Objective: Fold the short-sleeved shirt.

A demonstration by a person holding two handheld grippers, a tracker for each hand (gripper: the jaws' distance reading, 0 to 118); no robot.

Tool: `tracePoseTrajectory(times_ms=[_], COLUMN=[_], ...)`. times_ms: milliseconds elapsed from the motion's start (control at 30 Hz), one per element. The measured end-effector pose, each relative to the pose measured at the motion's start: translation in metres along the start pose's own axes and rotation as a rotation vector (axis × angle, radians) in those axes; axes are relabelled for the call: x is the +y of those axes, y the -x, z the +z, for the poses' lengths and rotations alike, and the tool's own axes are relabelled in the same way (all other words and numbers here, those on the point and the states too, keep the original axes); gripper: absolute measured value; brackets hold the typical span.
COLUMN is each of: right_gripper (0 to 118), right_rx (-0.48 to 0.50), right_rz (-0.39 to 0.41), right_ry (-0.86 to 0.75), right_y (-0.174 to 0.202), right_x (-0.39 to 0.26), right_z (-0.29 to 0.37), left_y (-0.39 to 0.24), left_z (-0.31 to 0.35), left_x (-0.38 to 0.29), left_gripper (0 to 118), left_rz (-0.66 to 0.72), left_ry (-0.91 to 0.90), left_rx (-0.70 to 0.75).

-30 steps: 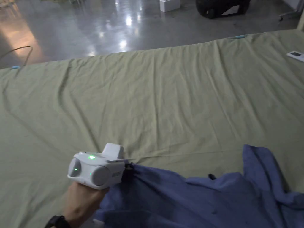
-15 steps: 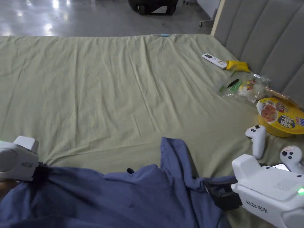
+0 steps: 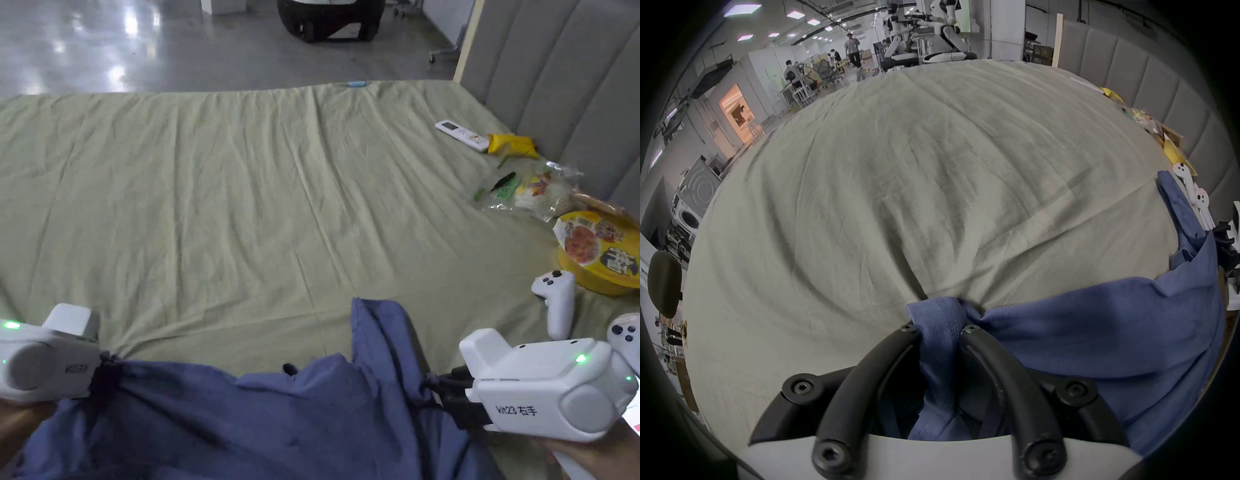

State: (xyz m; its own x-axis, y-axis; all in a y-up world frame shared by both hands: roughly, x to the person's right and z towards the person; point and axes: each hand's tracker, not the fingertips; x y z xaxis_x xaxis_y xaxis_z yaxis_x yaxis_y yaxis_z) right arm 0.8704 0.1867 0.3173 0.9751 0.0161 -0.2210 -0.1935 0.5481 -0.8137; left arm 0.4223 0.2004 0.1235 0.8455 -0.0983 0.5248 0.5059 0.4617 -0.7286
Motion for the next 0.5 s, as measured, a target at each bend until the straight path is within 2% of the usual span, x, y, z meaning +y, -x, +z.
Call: tracePoseTrajectory(times_ms=[67, 167, 367, 500], right_gripper=[10, 10, 8, 8], right_rx=[0.023, 0.045, 0.044, 0.015], right_rz=[-0.067, -0.159, -0.253, -0.29], right_ry=[-0.048, -0.172, -0.421, -0.569], right_y=[-0.002, -0.001, 0.015, 0.035], right_x=[0.0, -0.002, -0.007, -0.001], right_z=[0.017, 0.056, 0.151, 0.217], left_y=[0.004, 0.017, 0.045, 0.059], left_z=[0.015, 0.066, 0.187, 0.281], left_x=[-0.006, -0.03, -0.074, -0.113], left_gripper=[7, 5, 5, 5], left_rz=[0.002, 0.053, 0.164, 0.235], left_ry=[-0.059, -0.239, -0.492, -0.683], left_rx=[-0.016, -0.043, -0.119, -0.1])
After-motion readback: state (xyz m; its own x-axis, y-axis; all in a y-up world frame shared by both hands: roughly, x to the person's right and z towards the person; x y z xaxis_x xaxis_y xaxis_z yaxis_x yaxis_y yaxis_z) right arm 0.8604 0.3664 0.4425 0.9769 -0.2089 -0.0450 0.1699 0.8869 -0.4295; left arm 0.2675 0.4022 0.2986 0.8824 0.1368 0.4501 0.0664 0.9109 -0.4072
